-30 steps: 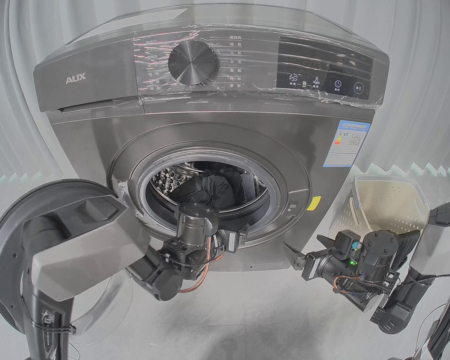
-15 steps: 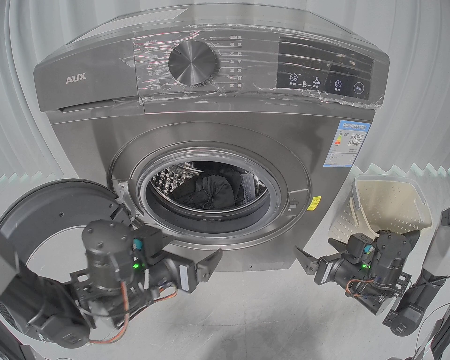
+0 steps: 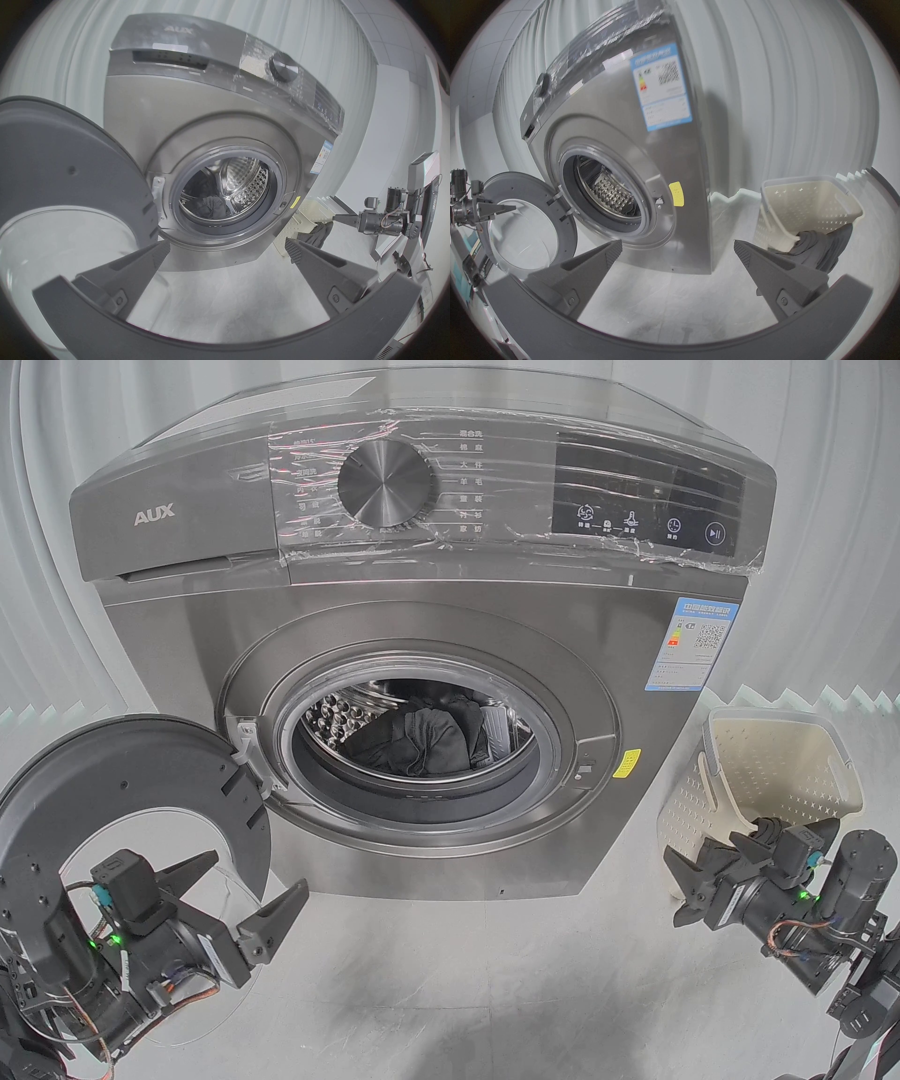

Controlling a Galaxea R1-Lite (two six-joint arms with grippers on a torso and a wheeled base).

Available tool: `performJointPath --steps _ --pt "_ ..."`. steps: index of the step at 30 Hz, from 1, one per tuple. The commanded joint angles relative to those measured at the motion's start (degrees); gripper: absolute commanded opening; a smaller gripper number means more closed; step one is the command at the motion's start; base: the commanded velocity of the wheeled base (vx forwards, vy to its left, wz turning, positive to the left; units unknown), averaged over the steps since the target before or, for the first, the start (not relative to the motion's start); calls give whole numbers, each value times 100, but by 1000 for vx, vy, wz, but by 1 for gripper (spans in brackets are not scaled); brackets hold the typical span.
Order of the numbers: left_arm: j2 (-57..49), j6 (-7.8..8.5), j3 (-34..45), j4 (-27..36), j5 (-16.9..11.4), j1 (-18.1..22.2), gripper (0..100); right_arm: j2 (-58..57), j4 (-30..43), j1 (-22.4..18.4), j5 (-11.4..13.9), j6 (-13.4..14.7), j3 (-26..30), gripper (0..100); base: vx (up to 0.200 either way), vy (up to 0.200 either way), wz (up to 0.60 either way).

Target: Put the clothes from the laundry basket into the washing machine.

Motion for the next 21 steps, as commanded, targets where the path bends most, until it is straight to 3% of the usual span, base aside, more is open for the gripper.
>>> performJointPath --steps 1,5,6,8,9,12,15,21 --pt "-565 52 237 -4 45 125 100 -800 75 -82 -30 -116 132 100 -200 0 0" --pt "-872 149 254 40 54 161 100 -1441 725 -108 -21 -151 132 100 -200 0 0" --pt "-1066 289 316 66 63 222 100 -2127 1771 -117 31 -98 132 100 -200 0 0" --pt "-1162 360 368 75 63 266 100 -2505 2351 -117 31 -72 132 100 -200 0 0" --pt "-1347 447 491 75 54 345 100 -3199 3327 -143 40 -98 132 100 -200 0 0" --pt "-1699 483 658 110 54 486 100 -4254 4417 -152 -4 -151 132 100 0 0 0" --pt "-2024 483 738 339 63 609 100 -4930 5111 -319 -4 -230 132 100 0 0 0" --pt "-2788 588 729 1235 54 626 100 -6258 5999 -917 58 -564 132 100 -200 0 0"
